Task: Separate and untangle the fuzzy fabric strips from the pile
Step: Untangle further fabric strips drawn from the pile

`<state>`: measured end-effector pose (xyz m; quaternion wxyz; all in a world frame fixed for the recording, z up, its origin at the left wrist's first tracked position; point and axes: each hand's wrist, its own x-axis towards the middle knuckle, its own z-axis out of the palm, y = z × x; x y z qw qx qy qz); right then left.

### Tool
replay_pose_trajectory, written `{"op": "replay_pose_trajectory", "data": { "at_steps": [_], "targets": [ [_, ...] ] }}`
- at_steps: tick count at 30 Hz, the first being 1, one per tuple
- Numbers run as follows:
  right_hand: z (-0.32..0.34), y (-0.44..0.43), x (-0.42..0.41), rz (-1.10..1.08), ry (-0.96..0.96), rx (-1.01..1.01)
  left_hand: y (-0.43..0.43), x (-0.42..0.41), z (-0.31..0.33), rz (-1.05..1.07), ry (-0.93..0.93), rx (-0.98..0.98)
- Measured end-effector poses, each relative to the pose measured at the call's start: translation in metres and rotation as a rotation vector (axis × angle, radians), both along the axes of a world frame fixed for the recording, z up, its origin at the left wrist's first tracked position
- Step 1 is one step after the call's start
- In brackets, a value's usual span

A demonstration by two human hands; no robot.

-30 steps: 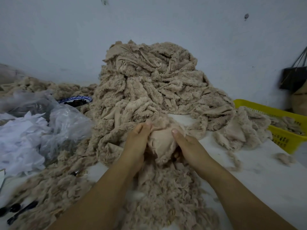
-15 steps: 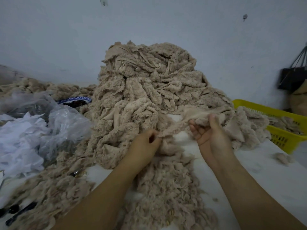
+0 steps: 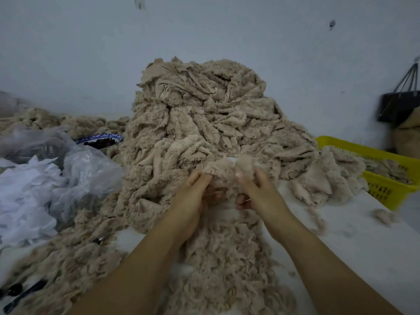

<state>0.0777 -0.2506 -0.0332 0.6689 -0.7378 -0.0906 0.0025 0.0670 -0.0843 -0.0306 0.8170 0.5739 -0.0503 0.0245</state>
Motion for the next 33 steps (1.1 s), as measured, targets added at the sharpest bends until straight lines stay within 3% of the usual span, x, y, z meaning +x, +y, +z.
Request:
{"op": "replay_pose_trajectory", "data": {
  "at_steps": [4, 7, 8, 11, 12, 13, 15, 17, 19, 24, 28, 31, 33],
  "targets": [
    [-0.008, 0.008, -0.005, 0.090, -0.067, -0.321, 0.000, -0.003, -0.004, -0.002, -0.039, 0.300],
    [-0.010, 0.005, -0.003, 0.080, -0.037, -0.311, 0.003, -0.002, -0.004, 0.189, -0.124, 0.521],
    [-0.004, 0.001, -0.002, 0.053, -0.031, -0.147, 0.005, 0.000, -0.005, 0.242, -0.154, 0.608],
    [0.012, -0.018, 0.009, -0.009, -0.013, 0.720, 0.012, 0.005, -0.013, 0.347, -0.211, 0.810],
    [0.014, -0.023, 0.011, -0.038, 0.042, 0.848, 0.014, 0.007, -0.016, 0.384, -0.211, 0.872],
    [0.011, -0.024, 0.011, -0.070, 0.108, 0.827, 0.016, 0.010, -0.018, 0.417, -0.195, 0.952],
    [0.002, -0.017, 0.009, -0.106, 0.182, 0.598, 0.018, 0.015, -0.021, 0.434, -0.097, 1.149],
    [-0.005, -0.010, 0.009, -0.127, 0.144, 0.355, 0.019, 0.015, -0.024, 0.364, 0.026, 1.293],
    [-0.010, -0.004, 0.008, -0.115, 0.089, 0.116, 0.020, 0.015, -0.025, 0.344, 0.035, 1.358],
    [-0.018, 0.003, 0.004, 0.021, -0.066, -0.323, 0.021, 0.012, -0.016, 0.467, -0.221, 1.107],
    [-0.016, 0.009, 0.004, 0.090, -0.150, -0.325, 0.001, -0.002, -0.006, 0.332, -0.479, 1.072],
    [-0.019, 0.009, 0.005, 0.036, -0.193, -0.463, -0.010, -0.006, -0.010, 0.184, -0.504, 1.092],
    [-0.018, 0.009, 0.006, -0.014, -0.179, -0.507, -0.011, -0.005, -0.009, 0.201, -0.471, 1.038]
  ]
}}
